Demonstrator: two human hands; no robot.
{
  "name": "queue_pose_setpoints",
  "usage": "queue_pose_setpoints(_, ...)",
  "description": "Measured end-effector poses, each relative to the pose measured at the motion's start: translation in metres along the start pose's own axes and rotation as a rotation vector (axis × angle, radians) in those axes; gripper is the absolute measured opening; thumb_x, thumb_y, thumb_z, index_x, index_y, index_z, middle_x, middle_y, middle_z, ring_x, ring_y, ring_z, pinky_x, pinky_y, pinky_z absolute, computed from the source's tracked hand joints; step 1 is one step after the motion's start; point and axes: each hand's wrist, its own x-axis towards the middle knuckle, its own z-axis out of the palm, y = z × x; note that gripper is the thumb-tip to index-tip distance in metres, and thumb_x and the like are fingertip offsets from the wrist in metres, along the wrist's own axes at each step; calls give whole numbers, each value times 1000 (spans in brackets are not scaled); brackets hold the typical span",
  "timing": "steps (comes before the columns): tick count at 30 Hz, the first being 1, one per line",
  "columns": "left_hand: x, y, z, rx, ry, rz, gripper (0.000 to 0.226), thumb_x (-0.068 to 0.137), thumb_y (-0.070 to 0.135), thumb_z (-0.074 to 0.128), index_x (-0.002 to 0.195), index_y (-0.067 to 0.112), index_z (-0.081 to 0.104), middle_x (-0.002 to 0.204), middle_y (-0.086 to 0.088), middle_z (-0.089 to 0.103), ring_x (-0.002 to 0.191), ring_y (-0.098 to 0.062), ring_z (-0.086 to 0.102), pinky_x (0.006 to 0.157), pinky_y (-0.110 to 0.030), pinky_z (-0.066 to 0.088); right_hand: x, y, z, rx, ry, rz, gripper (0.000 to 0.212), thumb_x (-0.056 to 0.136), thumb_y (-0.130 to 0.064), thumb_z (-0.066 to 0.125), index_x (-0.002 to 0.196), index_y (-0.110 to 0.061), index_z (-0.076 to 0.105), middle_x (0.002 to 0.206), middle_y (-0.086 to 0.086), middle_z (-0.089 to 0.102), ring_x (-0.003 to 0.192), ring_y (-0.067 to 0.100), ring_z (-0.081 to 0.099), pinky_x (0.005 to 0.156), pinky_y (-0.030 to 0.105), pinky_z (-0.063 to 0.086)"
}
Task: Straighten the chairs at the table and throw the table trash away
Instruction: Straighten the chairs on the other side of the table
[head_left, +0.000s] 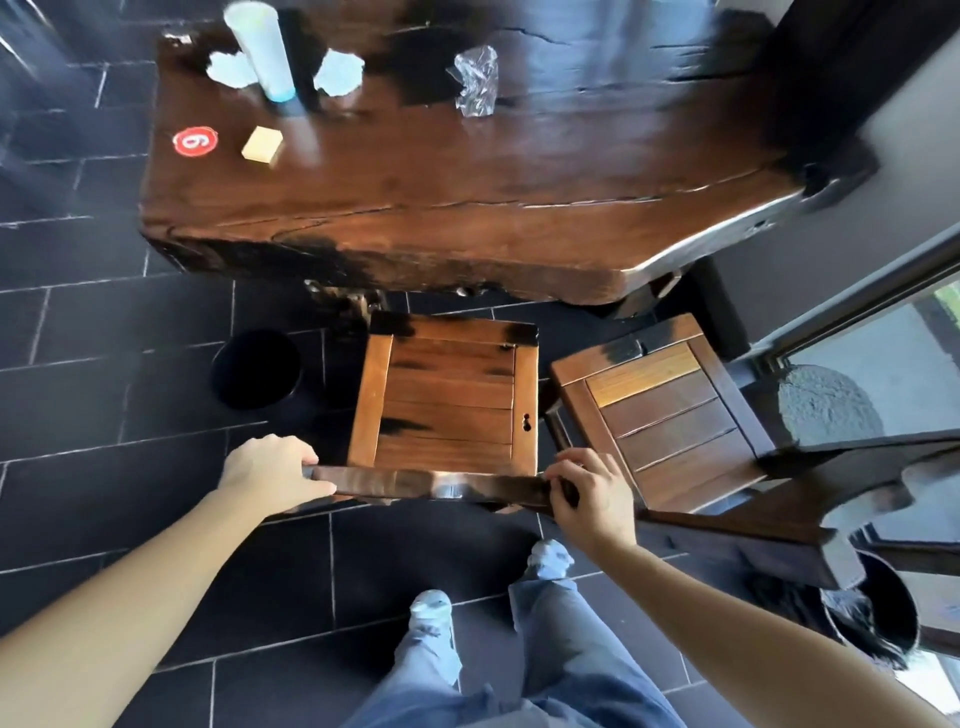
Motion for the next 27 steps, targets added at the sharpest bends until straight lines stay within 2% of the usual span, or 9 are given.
queue_pose_setpoints(7,-5,8,3,-35,20,-77,33,88,44,50,118,35,61,108,5,69,103,-23,62,79,-30,48,13,13,-7,29,-56,-76,21,69,-7,72,78,-26,72,98,-8,67,83,19,58,67,22,43)
queue_pose_setpoints(11,-7,24,9,-61,40,-113,31,88,43,49,116,37,61,104,10,70,101,-20,63,74,-28,48,39,33,-18,24,-102,-151,19,69,-9,70,76,-27,68,99,-9,66,86,20,60,67,28,51)
queue_pose_setpoints(15,-3,49,5,-97,57,-152,20,89,38,49,93,35,68,90,8,72,87,-23,64,65,-27,45,72,54,-24,15,-131,-160,15,72,-15,65,76,-29,66,102,-11,65,91,20,60,65,31,55)
queue_pose_setpoints(17,-3,61,4,-137,84,-181,17,89,37,51,91,38,67,91,8,71,86,-24,64,66,-28,44,83,60,-25,1,-141,-170,12,73,-17,63,76,-29,65,100,-14,64,92,18,59,60,30,55)
queue_pose_setpoints(19,-5,65,5,-202,151,-209,16,89,33,53,96,39,67,91,6,70,86,-24,64,65,-29,44,87,62,-26,-8,-139,-183,11,73,-18,61,74,-28,65,97,-17,63,89,16,58,56,26,52)
queue_pose_setpoints(22,-7,72,21,-240,350,-160,16,80,13,65,81,28,70,77,5,69,79,-25,63,57,-31,40,86,65,-27,-2,-117,-231,11,74,-22,56,71,-28,64,91,-17,63,84,13,57,53,18,44)
queue_pose_setpoints(24,-3,76,28,-220,426,-175,22,72,2,69,73,24,69,68,7,68,77,-27,62,58,-35,41,87,65,-28,2,-115,-258,13,75,-24,51,71,-28,64,88,-16,63,82,14,56,51,20,45)
queue_pose_setpoints(27,3,80,27,-240,479,-248,24,71,-1,66,71,23,68,65,6,68,74,-28,61,60,-39,43,88,70,-26,11,-119,-295,15,76,-23,51,71,-27,64,85,-15,63,77,15,56,52,24,49)
